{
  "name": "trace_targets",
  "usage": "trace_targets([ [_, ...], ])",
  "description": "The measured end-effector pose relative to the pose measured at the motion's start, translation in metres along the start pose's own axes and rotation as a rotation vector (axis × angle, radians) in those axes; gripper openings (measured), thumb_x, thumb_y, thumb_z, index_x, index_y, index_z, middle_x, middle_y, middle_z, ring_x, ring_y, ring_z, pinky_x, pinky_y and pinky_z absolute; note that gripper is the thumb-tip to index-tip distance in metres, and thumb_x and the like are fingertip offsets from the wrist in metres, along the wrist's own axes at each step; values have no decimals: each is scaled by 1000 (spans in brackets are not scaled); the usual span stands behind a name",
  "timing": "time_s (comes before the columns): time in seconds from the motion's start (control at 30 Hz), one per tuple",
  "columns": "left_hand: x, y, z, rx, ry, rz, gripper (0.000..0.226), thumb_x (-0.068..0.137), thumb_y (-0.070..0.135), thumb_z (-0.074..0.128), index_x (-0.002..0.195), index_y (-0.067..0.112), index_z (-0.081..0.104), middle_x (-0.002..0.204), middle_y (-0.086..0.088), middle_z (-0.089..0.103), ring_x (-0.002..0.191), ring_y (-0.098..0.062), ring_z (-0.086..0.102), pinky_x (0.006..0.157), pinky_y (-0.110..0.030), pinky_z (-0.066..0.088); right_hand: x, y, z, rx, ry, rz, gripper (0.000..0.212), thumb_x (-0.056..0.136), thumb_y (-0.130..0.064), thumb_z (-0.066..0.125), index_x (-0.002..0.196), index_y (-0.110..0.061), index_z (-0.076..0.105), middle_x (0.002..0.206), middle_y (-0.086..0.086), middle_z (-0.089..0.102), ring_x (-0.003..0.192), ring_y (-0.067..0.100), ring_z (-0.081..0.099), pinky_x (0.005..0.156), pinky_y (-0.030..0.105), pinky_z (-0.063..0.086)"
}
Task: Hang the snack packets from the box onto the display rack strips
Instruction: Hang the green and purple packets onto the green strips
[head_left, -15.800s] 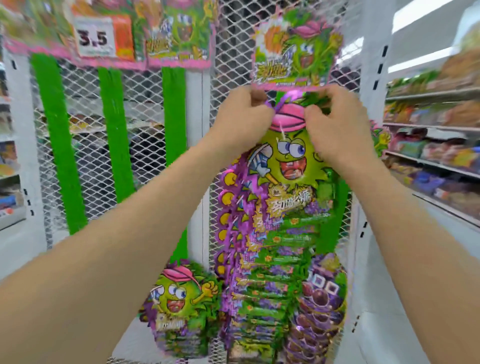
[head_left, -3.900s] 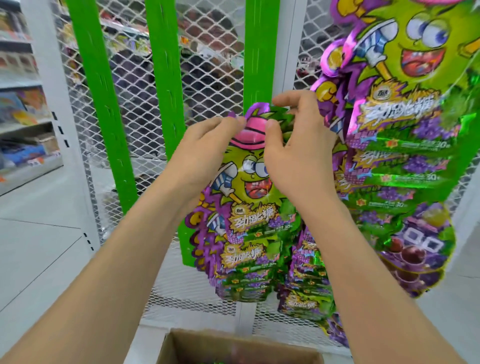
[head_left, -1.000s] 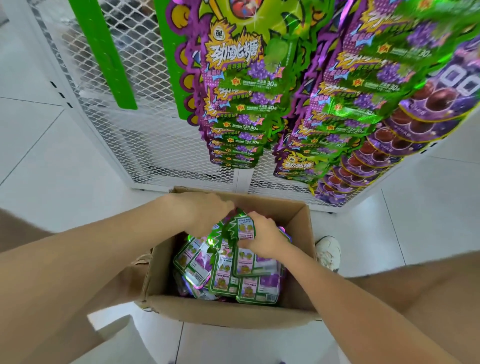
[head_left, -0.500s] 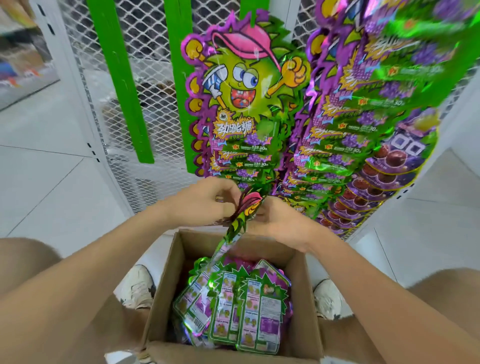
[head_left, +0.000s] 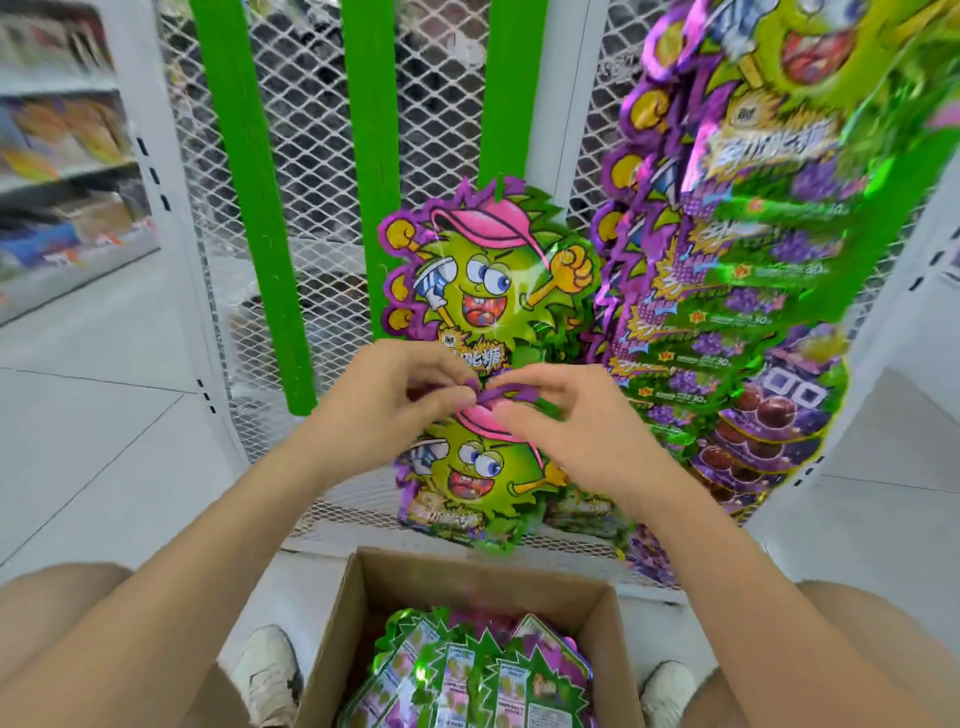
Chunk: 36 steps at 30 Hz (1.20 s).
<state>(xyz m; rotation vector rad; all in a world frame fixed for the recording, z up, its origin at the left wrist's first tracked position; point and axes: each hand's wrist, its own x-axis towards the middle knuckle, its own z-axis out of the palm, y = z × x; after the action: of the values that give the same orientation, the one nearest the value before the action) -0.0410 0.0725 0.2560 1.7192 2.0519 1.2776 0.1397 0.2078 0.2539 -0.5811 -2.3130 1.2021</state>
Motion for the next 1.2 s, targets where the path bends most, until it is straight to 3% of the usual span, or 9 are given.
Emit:
trace_targets([
  [0.3, 62, 47, -27, -72, 319, 136, 10, 102, 22, 69, 111, 22, 74, 98, 9, 74, 91, -2, 66, 81, -20, 48, 53, -59, -45, -281, 242, -278, 21, 97, -35, 61, 108, -24, 75, 83, -3, 73, 79, 23, 66, 77, 44, 55],
  [0.4, 87, 60, -30, -57, 385, 115, 46, 99, 30, 67, 144, 26, 58, 132, 13, 65, 120, 1, 59, 100, -20, 46, 72, -73, -62, -429, 311, -305, 16, 100, -27, 61, 110, -20, 72, 87, -2, 73, 84, 24, 64, 80, 43, 53],
  [0.5, 108, 74, -32, -184, 408, 57, 68, 87, 25, 62, 154, 21, 47, 135, 16, 61, 114, 19, 55, 102, -14, 44, 87, -88, -66, -381, 498, -369, 12, 91, -28, 73, 103, -24, 74, 92, -7, 76, 89, 20, 71, 88, 44, 55],
  [0.63, 118, 82, -40, -355, 448, -49, 65, 76, 28, 59, 141, 20, 59, 125, 4, 71, 114, -7, 67, 110, -41, 50, 103, -104, -68, -277, 669, -439, 19, 86, -23, 79, 105, -26, 75, 96, -14, 76, 90, 8, 72, 91, 40, 57],
  [0.73, 117, 90, -49, -400, 384, -74, 23, 87, 25, 65, 107, 26, 77, 111, -11, 78, 111, -31, 72, 106, -56, 52, 112, -114, -68, -199, 668, -452, 24, 92, -14, 72, 114, -23, 67, 99, -19, 70, 96, 1, 68, 94, 34, 53],
  [0.83, 117, 91, -54, -449, 340, -59, 30, 104, 28, 62, 82, 32, 81, 96, 4, 82, 101, -15, 76, 105, -39, 55, 118, -119, -63, -205, 690, -471, 24, 93, -14, 68, 114, -22, 58, 98, -22, 65, 99, 6, 68, 97, 48, 50],
  [0.93, 115, 91, -51, -481, 266, -42, 30, 110, 28, 54, 92, 24, 77, 91, 12, 81, 90, 1, 75, 84, -14, 55, 121, -122, -60, -235, 688, -463, 24, 93, -16, 66, 112, -23, 55, 99, -21, 63, 100, 9, 66, 99, 55, 48],
  [1.1, 115, 88, -52, -541, 266, -105, 49, 108, 26, 58, 66, 35, 80, 77, 20, 78, 81, 4, 74, 84, -18, 57, 124, -127, -62, -252, 667, -397, 27, 91, -18, 67, 115, -20, 55, 100, -10, 65, 99, 18, 65, 94, 50, 49],
  [1.2, 114, 84, -54, -516, 234, -52, 35, 109, 26, 56, 82, 29, 79, 88, 4, 77, 88, -14, 71, 98, -40, 55, 119, -120, -57, -276, 659, -382, 26, 91, -19, 66, 113, -20, 54, 96, -7, 65, 93, 23, 65, 89, 50, 50],
])
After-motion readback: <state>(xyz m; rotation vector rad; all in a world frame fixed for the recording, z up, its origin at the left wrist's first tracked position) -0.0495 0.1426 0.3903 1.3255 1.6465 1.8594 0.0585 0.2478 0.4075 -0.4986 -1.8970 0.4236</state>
